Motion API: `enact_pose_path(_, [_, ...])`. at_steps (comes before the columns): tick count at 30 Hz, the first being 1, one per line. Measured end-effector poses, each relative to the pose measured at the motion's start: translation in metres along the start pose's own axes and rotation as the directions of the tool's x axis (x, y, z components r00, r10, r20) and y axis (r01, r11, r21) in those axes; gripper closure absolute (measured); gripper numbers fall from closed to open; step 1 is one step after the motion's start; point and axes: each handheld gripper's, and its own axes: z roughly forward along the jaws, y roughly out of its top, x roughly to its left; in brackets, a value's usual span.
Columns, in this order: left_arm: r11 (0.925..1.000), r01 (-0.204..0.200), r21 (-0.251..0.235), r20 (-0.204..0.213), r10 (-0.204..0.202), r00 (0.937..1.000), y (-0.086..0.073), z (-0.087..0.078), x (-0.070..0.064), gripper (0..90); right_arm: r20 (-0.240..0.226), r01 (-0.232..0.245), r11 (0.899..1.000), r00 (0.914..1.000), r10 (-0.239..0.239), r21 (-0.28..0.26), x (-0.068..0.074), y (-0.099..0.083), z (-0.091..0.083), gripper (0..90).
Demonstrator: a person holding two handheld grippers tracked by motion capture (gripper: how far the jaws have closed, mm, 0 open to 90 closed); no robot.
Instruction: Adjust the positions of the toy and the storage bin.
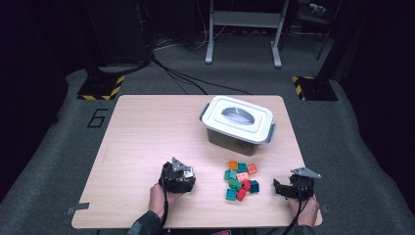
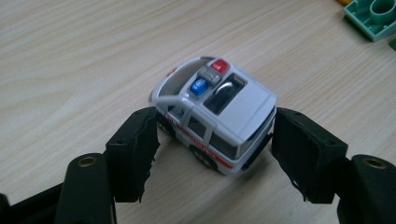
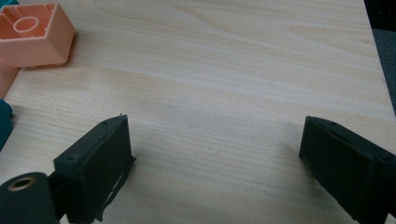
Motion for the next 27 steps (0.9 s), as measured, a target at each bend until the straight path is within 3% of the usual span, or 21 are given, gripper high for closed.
enact_pose_path(4, [1.0, -0.008, 0.003, -0.001, 0.008, 1.0, -0.003, -0.002, 0.003, 36.1, 0.0, 0.0, 1.0, 1.0, 0.0, -0.003, 0.0, 0.0, 0.0, 9.6])
enact_pose_path(10, [0.9989, 0.02, -0.041, -0.02, -0.021, 0.9996, 0.003, -0.004, 0.004, 22.4, 0.0, 0.001, 1.0, 1.0, -0.001, -0.004, 0.0, 0.0, 0.0, 9.6])
enact_pose_path(16, [0.9962, 0.065, -0.058, -0.046, -0.068, 0.9966, 0.019, 0.005, 0.008, 18.8, 0.0, 0.003, 1.0, 1.0, -0.003, -0.005, 0.0, 0.0, 0.0, 9.8])
enact_pose_path(18, [0.9965, 0.068, -0.049, -0.053, -0.07, 0.9961, 0.021, 0.007, 0.008, 18.9, -0.001, 0.005, 1.0, 1.0, -0.005, -0.006, 0.0, 0.0, 0.0, 9.8])
enact_pose_path(21, [0.9945, 0.092, -0.051, -0.101, -0.097, 0.9902, 0.028, 0.015, 0.006, 19.8, 0.0, 0.002, 1.0, 1.0, -0.002, -0.005, 0.0, 0.0, 0.0, 10.1])
enact_pose_path(24, [0.9924, 0.117, -0.038, -0.103, -0.121, 0.9874, 0.029, 0.02, 0.006, 21.8, 0.0, 0.005, 1.0, 1.0, -0.005, -0.006, 0.0, 0.0, 0.0, 10.3])
enact_pose_path(25, [0.9935, 0.113, -0.016, -0.083, -0.114, 0.9901, 0.027, 0.021, 0.007, 26.8, 0.002, 0.003, 1.0, 1.0, -0.003, -0.005, 0.001, 0.0, -0.001, 10.5])
enact_pose_path(27, [0.9937, 0.11, -0.021, -0.072, -0.112, 0.9912, 0.025, 0.02, 0.007, 30.2, 0.001, 0.006, 1.0, 1.0, -0.006, -0.007, 0.0, 0.0, 0.0, 10.6])
